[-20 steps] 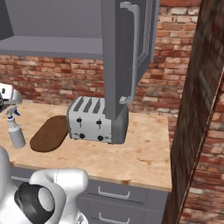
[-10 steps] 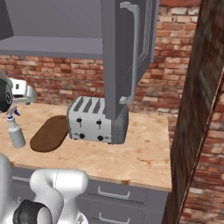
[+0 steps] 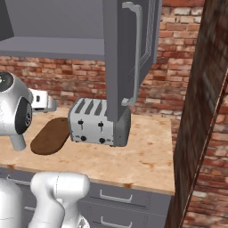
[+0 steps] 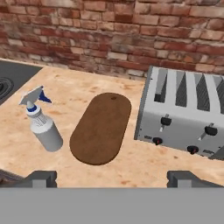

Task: Grab the spray bottle from the cabinet, then place it next to the cutting board for sanitizing. Then grab the dish brush from the countertop next to the sink and place it next to the cutting board.

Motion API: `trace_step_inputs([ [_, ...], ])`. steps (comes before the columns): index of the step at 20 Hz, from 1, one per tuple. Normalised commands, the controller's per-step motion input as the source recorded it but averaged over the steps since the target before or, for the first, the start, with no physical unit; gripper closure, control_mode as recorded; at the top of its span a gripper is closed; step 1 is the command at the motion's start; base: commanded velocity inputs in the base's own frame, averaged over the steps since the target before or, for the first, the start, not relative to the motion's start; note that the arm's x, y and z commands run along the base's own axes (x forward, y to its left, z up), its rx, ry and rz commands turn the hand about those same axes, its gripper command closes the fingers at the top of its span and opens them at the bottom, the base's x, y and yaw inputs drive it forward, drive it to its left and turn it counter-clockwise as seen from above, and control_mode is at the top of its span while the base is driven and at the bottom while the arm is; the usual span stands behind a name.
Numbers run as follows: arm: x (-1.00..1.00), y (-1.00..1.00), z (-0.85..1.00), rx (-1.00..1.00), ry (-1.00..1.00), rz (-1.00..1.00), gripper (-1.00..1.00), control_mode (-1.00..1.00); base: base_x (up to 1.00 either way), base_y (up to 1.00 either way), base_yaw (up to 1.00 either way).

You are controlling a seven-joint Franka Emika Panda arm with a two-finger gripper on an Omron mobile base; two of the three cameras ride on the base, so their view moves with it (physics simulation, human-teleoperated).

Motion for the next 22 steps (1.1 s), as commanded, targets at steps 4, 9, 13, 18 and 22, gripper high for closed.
trace_step_inputs([
  [4, -0.21, -0.45, 0.12, 0.01, -0.06, 0.00, -1.00, -1.00, 0.00, 0.00, 0.00],
  [9, -0.58, -0.28, 0.29, 0.00, -0.08, 0.00, -1.00, -1.00, 0.00, 0.00, 0.00],
  [13, -0.53, -0.33, 0.16, 0.00, -0.18, -0.07, -1.00, -1.00, 0.00, 0.00, 0.00],
  [18, -0.09, -0.09, 0.17, 0.00, -0.27, -0.17, -1.00, -1.00, 0.00, 0.00, 0.00],
  [22, 0.00, -0.17, 0.04, 0.00, -0.27, -0.18, -1.00, -1.00, 0.00, 0.00, 0.00],
])
